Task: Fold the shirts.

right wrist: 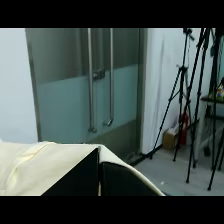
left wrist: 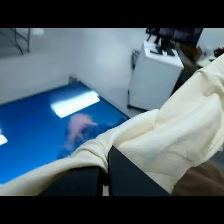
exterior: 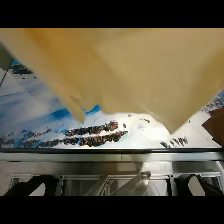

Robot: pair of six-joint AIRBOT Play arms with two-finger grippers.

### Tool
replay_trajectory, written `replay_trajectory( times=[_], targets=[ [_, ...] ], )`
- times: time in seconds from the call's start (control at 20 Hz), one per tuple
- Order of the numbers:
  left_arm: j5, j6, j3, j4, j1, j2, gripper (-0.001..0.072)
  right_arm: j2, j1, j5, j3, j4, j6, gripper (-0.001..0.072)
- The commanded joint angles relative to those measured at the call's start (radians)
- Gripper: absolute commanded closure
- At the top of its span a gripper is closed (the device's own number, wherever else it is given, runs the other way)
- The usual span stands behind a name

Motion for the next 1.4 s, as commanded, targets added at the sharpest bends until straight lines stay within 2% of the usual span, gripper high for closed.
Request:
replay_trajectory(
  times=[0.0, 0.15, 0.4, 0.65, 0.7, 0.75, 0.8, 0.85, 0.9, 0.95, 1.0, 1.15, 1.25, 1.35],
  targets=[
    [0.043, -0.031, 0.087, -0.032, 0.064, -0.060, 0.0676, -0.136, -0.019, -0.041, 0.231, -0.005, 0.105, 0.0701],
    [0.046, 0.055, -0.089, -0.164, 0.111, -0.187, 0.0676, -0.312, 0.113, 0.001, 0.234, -0.051, 0.132, 0.0701],
    [-0.003, 0.170, -0.312, -0.165, 0.089, -0.497, 0.0676, -0.705, 0.508, 0.031, 0.233, -0.470, 0.187, 0.0700],
    [0.012, 0.280, -0.369, -0.166, 0.126, -0.835, 0.0679, -1.103, 0.615, -0.138, 0.234, -0.491, 0.197, 0.0699],
    [0.012, 0.299, -0.339, -0.167, 0.139, -0.899, 0.0681, -1.147, 0.612, -0.163, 0.234, -0.483, 0.198, 0.0653],
    [0.003, 0.307, -0.303, -0.167, 0.155, -0.949, 0.0675, -1.179, 0.604, -0.169, 0.235, -0.468, 0.198, 0.0369],
    [-0.012, 0.307, -0.263, -0.168, 0.168, -0.992, 0.0416, -1.193, 0.589, -0.156, 0.235, -0.462, 0.220, 0.0203],
    [-0.032, 0.306, -0.218, -0.169, 0.185, -1.027, 0.0061, -1.190, 0.562, -0.130, 0.235, -0.461, 0.246, 0.0205],
    [-0.051, 0.291, -0.175, -0.166, 0.204, -1.051, -0.0007, -1.177, 0.530, -0.091, 0.235, -0.459, 0.261, 0.0215],
    [-0.073, 0.291, -0.136, -0.165, 0.222, -1.065, -0.0007, -1.158, 0.491, -0.028, 0.235, -0.462, 0.265, 0.0263],
    [-0.093, 0.288, -0.097, -0.164, 0.244, -1.072, -0.0008, -1.141, 0.447, 0.068, 0.235, -0.462, 0.281, 0.0351],
    [-0.108, 0.252, -0.064, -0.130, 0.304, -1.067, -0.0007, -1.104, 0.349, 0.356, 0.192, -0.517, 0.387, 0.0348],
    [-0.111, 0.216, -0.119, -0.024, 0.316, -1.061, -0.0008, -1.045, 0.330, 0.405, 0.059, -0.595, 0.417, 0.0350],
    [-0.090, 0.218, -0.171, 0.127, 0.303, -1.062, -0.0008, -0.953, 0.327, 0.378, -0.138, -0.681, 0.407, 0.0351]
  ],
)
